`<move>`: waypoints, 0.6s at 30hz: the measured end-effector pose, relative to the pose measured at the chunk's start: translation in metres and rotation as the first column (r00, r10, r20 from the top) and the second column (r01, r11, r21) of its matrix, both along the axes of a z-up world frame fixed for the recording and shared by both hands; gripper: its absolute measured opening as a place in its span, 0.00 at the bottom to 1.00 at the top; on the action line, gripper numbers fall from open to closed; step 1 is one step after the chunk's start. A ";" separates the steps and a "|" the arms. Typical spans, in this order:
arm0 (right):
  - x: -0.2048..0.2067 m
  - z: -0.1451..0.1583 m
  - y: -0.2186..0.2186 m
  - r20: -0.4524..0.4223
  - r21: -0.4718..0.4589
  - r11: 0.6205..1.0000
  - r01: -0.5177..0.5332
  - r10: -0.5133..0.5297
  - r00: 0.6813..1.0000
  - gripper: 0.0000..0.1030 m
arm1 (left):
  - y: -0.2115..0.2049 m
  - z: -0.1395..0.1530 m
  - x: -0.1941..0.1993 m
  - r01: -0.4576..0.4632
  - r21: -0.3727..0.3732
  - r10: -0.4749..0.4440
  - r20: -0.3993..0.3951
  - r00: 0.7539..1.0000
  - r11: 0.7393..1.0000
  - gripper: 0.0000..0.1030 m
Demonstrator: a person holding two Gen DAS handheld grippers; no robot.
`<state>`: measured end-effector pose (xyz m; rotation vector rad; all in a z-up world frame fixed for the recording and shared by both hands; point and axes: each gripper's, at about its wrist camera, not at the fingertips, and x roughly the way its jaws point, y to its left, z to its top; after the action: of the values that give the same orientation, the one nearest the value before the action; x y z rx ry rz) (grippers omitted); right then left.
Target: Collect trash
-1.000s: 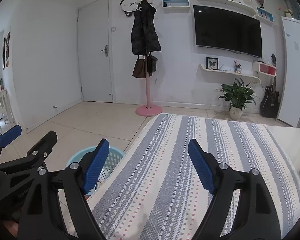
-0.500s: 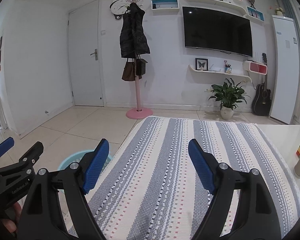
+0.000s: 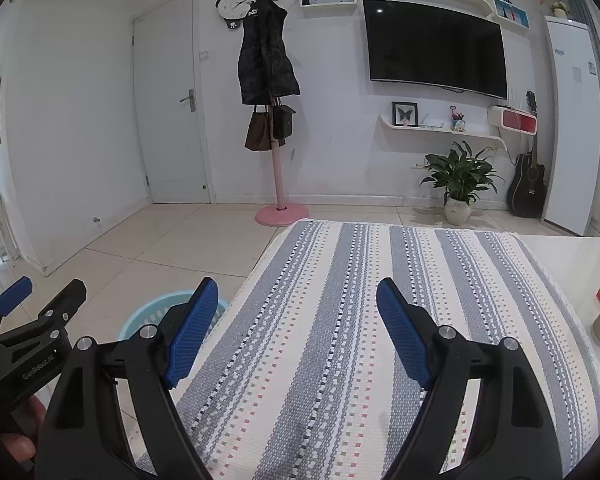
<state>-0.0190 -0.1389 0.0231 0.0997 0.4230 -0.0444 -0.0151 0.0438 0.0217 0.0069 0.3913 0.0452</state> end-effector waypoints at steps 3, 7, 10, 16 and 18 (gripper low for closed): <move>0.001 0.001 0.000 0.000 -0.001 1.000 -0.003 0.003 1.000 0.75 | -0.001 0.000 -0.001 0.004 0.005 -0.004 0.007 1.000 1.000 0.92; 0.002 0.001 0.001 -0.001 -0.011 1.000 0.004 -0.004 1.000 0.75 | -0.001 0.000 -0.002 -0.001 0.001 0.001 0.005 1.000 1.000 0.92; 0.002 0.001 0.002 -0.001 -0.011 1.000 0.000 0.000 1.000 0.75 | 0.000 0.000 0.000 -0.001 -0.005 0.001 0.000 1.000 1.000 0.92; 0.003 0.000 0.004 -0.006 -0.015 1.000 0.001 -0.001 1.000 0.75 | -0.001 -0.002 0.000 -0.001 -0.006 0.001 -0.001 1.000 1.000 0.92; 0.003 -0.001 0.005 -0.008 -0.018 1.000 -0.001 0.001 1.000 0.75 | -0.001 -0.001 -0.002 -0.007 -0.003 0.007 0.003 1.000 1.000 0.92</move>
<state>-0.0160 -0.1342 0.0222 0.0815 0.4301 -0.0476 -0.0168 0.0431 0.0209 0.0028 0.3887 0.0518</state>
